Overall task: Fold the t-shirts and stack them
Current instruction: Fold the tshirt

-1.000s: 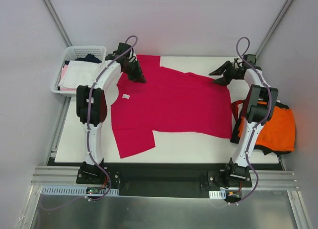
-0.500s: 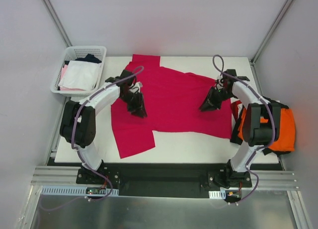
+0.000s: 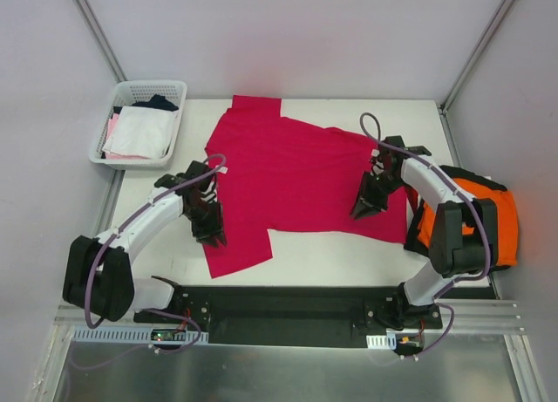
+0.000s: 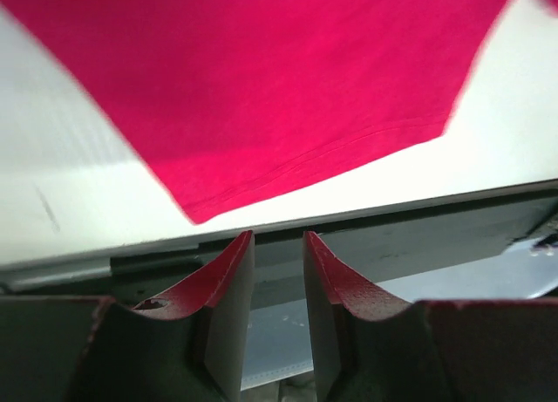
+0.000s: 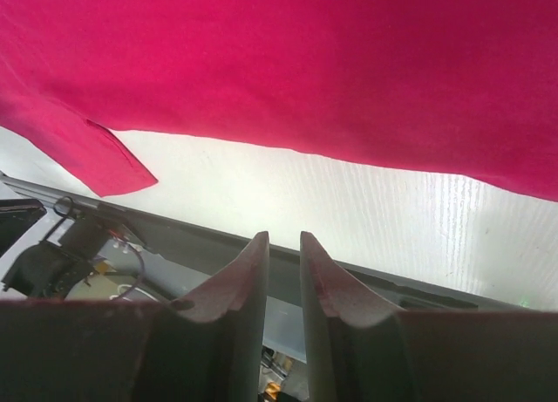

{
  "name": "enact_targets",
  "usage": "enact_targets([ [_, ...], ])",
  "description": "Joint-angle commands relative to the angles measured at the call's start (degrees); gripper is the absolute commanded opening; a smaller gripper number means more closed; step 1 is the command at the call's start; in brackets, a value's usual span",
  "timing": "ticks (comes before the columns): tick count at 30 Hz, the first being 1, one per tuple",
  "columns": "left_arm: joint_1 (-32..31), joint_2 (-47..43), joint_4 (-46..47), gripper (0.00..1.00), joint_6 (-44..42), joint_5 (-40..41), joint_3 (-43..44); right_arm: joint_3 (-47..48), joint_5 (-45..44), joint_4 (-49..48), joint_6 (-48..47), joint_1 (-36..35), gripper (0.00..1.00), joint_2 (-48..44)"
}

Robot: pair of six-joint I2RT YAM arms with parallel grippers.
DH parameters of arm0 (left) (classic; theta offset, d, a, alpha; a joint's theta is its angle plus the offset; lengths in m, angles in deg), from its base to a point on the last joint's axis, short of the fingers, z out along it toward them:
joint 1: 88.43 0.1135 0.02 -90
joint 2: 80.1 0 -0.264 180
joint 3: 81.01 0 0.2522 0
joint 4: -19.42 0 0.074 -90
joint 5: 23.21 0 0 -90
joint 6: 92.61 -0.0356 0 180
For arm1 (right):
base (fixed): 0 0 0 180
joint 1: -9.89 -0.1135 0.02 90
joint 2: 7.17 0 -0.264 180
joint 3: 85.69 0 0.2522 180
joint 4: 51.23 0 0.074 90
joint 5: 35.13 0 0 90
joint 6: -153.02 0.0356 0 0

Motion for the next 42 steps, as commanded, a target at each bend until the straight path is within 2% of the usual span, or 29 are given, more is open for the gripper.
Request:
enact_targets([
  [1,-1.6,-5.38,-5.31,0.3,2.9,4.65,-3.68,2.22,-1.66,2.13,-1.0,-2.6,0.24,1.09],
  [4,-2.75,-5.74,-5.93,0.32,4.74,5.37,-4.19,5.29,-1.49,2.57,-1.09,-4.09,0.25,3.9],
  [9,-3.19,-5.48,-8.04,0.56,6.68,4.32,-5.25,9.17,-1.75,3.97,-1.17,-6.3,0.25,7.16],
  [12,-3.19,-6.79,-7.78,0.64,8.43,1.68,-8.15,10.05,-2.37,4.5,-1.17,-7.09,0.25,7.69],
  [20,-4.33,-6.45,-2.87,0.63,11.6,-1.74,-13.16,11.63,-3.68,8.19,-2.84,-7.35,0.25,7.6],
  [30,-6.96,2.6,1.44,0.59,10.29,-2.89,-10.0,11.46,-5.71,11.01,-3.64,-7.35,0.25,6.99],
  [37,-10.91,13.22,1.62,0.57,6.25,4.92,0.35,8.65,-7.73,11.09,-2.93,-7.35,0.25,4.09],
  [42,-14.0,16.32,1.71,0.56,5.36,14.04,3.27,8.65,-8.25,11.18,-2.05,-7.27,0.25,2.86],
])
